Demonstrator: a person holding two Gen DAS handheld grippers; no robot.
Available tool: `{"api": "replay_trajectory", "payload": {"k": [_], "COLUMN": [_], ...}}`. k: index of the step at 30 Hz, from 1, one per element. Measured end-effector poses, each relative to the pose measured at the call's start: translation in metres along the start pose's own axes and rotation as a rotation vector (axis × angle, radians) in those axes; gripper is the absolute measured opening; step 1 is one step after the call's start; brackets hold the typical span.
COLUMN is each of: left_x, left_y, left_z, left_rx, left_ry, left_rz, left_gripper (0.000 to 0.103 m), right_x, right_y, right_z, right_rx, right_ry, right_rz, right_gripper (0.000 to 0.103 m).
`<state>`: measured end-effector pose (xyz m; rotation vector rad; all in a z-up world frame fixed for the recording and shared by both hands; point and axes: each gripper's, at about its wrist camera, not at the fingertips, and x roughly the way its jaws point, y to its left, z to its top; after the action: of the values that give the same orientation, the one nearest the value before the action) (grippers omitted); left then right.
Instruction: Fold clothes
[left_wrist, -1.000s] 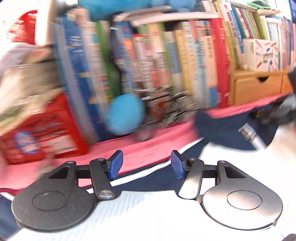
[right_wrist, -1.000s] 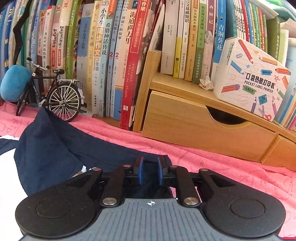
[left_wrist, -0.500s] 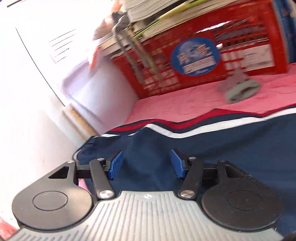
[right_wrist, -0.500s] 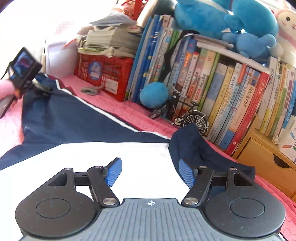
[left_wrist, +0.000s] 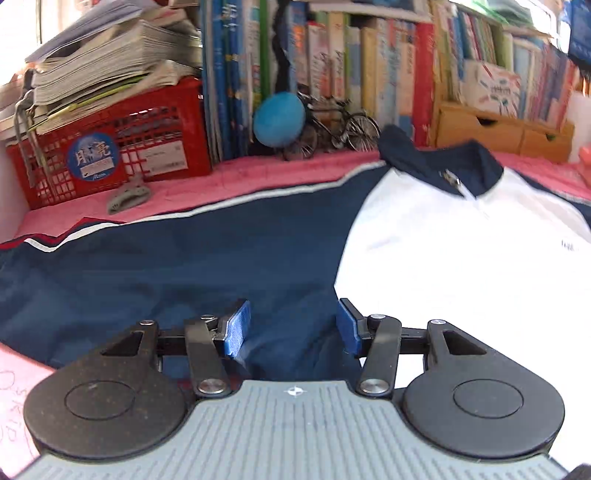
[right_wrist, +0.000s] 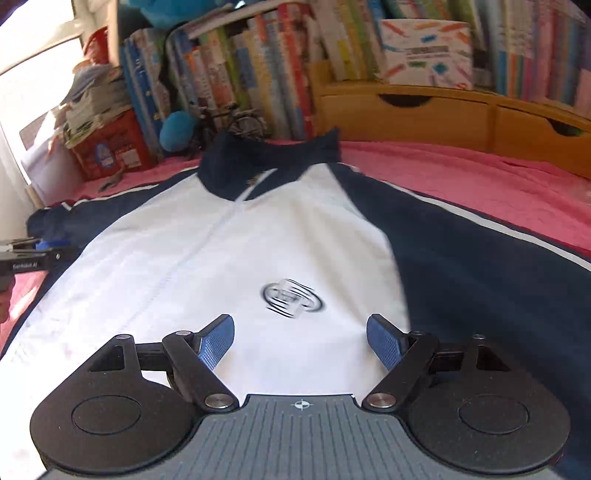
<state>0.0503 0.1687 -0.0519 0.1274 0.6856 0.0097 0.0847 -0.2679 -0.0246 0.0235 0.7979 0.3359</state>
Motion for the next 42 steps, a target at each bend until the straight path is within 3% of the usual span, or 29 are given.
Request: {"api": "replay_trajectory", "payload": {"k": [2,4,7,10,12,13,14,17,21,25,32,36,42], "left_x": [0.001,0.004,0.01,0.011,0.011,0.009,0.008,-0.007,-0.04,-0.084,-0.146,-0.174,-0.205], "left_y": [-0.004,0.0,0.011,0.012,0.01,0.008,0.006,0.002,-0.006,-0.022,-0.063,-0.088,-0.112], "left_z": [-0.004,-0.004,-0.002,-0.001,0.0,0.001,0.002,0.004,0.005,0.003,-0.027,-0.053,-0.095], "left_rx": [0.012,-0.02,-0.067,-0.074,-0.072,-0.064,-0.056,-0.06,-0.077,-0.074,-0.069,-0.041,-0.217], "left_ry": [-0.03,-0.024,-0.014,-0.01,-0.006,0.002,0.01,0.04,0.041,0.045,0.101,0.084,0.084], "left_rz": [0.036,0.05,0.059,0.083,0.11,0.129,0.147,0.152,0.111,0.073,-0.024,-0.039,-0.037], "left_gripper": [0.059,0.07,0.078,0.08,0.08,0.08,0.079,0.077,0.077,0.077,0.08,0.083,0.085], "right_x": [-0.023,-0.042,-0.058,-0.077,-0.092,-0.1,-0.107,-0.126,-0.142,-0.155,-0.182,-0.195,-0.212], "right_y": [-0.042,-0.089,-0.145,-0.212,-0.24,-0.244,-0.248,-0.237,-0.197,-0.144,-0.053,-0.005,0.044], "right_z": [-0.018,-0.038,-0.06,-0.079,-0.087,-0.091,-0.095,-0.105,-0.101,-0.093,-0.112,-0.137,-0.182], "right_rx": [0.049,0.109,0.175,0.41,0.517,0.522,0.522,0.455,0.313,0.215,0.219,0.186,0.258], "right_ry": [-0.019,-0.041,-0.088,-0.137,-0.142,-0.136,-0.13,-0.114,-0.059,-0.063,-0.123,-0.129,-0.153], "right_rz": [-0.126,-0.222,-0.473,-0.668,-0.784,-0.799,-0.808,-0.732,-0.704,-0.67,-0.484,-0.458,-0.452], "right_gripper": [0.082,0.092,0.095,0.094,0.09,0.09,0.089,0.09,0.093,0.096,0.1,0.101,0.101]}}
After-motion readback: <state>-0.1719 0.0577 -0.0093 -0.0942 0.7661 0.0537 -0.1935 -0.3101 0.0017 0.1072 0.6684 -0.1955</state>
